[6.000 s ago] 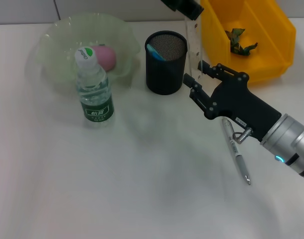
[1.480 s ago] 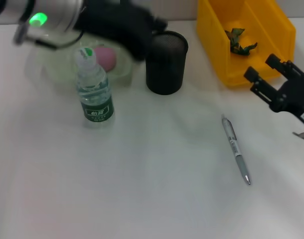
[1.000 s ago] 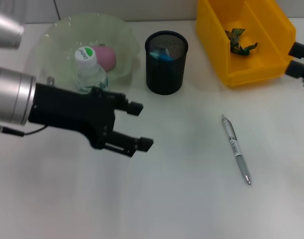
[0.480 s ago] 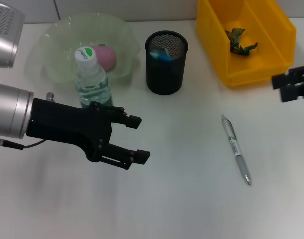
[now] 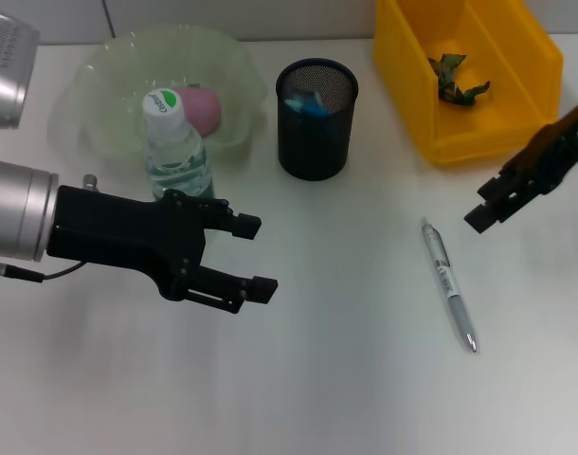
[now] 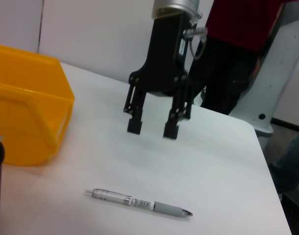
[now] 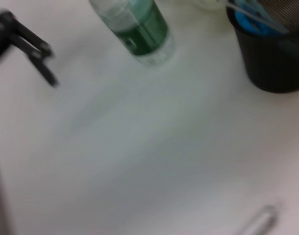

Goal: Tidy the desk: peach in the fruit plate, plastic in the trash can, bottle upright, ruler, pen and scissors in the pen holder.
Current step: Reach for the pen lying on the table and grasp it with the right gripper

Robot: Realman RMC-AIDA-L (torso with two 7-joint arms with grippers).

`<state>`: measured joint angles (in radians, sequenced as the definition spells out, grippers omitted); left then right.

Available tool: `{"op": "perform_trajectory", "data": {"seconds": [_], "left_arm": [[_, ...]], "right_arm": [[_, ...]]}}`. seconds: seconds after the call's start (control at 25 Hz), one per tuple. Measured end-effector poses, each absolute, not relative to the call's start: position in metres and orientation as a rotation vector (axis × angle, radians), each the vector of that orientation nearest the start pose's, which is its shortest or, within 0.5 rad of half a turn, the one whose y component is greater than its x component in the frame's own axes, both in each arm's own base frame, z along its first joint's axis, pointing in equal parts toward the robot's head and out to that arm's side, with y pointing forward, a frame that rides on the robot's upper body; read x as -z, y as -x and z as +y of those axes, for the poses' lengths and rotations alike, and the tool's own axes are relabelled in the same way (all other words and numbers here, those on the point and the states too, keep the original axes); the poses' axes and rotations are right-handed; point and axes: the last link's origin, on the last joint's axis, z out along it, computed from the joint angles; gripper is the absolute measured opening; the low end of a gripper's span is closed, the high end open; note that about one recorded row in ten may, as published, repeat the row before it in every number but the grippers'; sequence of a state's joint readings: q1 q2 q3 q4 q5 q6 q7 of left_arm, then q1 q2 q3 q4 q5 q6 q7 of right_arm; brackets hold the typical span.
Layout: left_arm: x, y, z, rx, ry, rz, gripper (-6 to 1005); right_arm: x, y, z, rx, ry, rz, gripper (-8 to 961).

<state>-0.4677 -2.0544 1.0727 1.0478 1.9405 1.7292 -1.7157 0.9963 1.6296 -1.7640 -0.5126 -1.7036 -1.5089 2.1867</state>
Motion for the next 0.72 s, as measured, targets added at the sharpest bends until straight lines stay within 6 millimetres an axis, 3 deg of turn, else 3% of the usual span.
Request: {"op": "perform_trajectory", "data": {"seconds": [0.24,0.4,0.72], "left_arm": [[-0.013,0.212,0.311,0.472,3.07,-0.514,857],[-0.014,0.213,0.312,0.482,3.06,-0.501,857],[-0.011,0.213,0.315,0.496,3.063,-0.486,856]], "right_arm": [[-0.054,-0.166,0.409,0.634,2.764,0.78,686],[-0.057,-0.145,0.391,0.702,2.589,0.706,686],[-0.054,-0.154,0.374,0.695,2.447,0.924,687]]}}
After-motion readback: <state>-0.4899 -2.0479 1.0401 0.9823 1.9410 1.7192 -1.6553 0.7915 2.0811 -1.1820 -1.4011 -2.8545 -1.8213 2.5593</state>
